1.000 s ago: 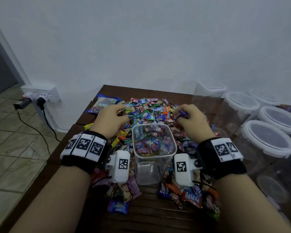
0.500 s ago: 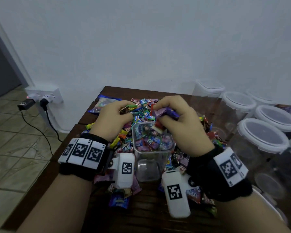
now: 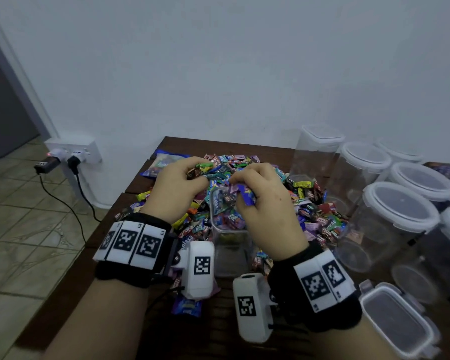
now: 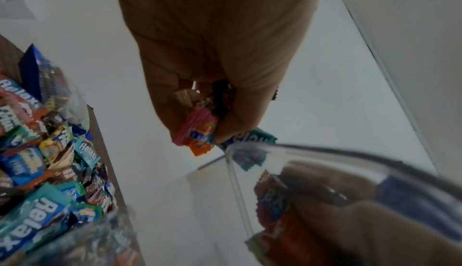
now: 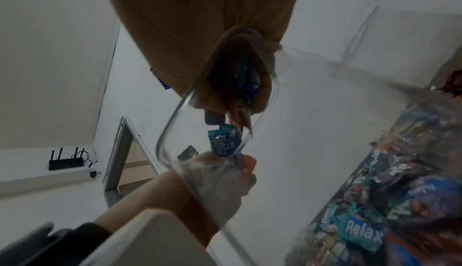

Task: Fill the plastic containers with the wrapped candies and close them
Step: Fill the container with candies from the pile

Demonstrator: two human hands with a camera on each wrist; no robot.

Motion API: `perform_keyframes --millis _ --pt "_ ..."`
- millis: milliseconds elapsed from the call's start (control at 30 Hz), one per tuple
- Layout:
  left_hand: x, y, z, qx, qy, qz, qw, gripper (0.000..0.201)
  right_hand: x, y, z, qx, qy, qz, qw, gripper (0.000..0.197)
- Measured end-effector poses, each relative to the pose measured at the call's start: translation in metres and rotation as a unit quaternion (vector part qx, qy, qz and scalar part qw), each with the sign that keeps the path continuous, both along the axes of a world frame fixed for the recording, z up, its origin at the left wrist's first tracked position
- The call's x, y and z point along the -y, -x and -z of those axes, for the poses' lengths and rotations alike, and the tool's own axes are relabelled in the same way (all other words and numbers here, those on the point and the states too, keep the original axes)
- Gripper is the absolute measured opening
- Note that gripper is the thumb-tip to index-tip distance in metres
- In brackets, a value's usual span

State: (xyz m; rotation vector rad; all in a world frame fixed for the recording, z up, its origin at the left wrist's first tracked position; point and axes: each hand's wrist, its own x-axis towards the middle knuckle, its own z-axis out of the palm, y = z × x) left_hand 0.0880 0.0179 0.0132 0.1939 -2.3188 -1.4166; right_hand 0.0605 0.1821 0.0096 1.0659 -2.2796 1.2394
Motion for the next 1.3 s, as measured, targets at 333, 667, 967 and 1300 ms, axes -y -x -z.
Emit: perform_keyframes --millis 333,667,967,1300 --pt "-0.006 -0.004 -0.003 -0.011 -0.007 0.01 1.0 0.028 0.004 -0.013 0.007 0.013 0.027 0.038 0.999 0.03" --pt "-0.008 -0.007 -0.002 -0.007 -0.016 0.013 1.0 0.03 0.0 -0.013 0.005 0.051 0.053 0.018 0.997 0.035" --pt "-0.005 -0.005 -0.001 -0.002 -0.007 0.006 1.0 0.03 -0.024 -0.017 0.015 0.225 0.078 -0.039 0.971 0.085" --pt "-0.003 0.013 0.011 0.167 0.083 0.026 0.982 0.03 -0.028 -0.019 0.03 0.304 0.028 -0.031 0.952 0.106"
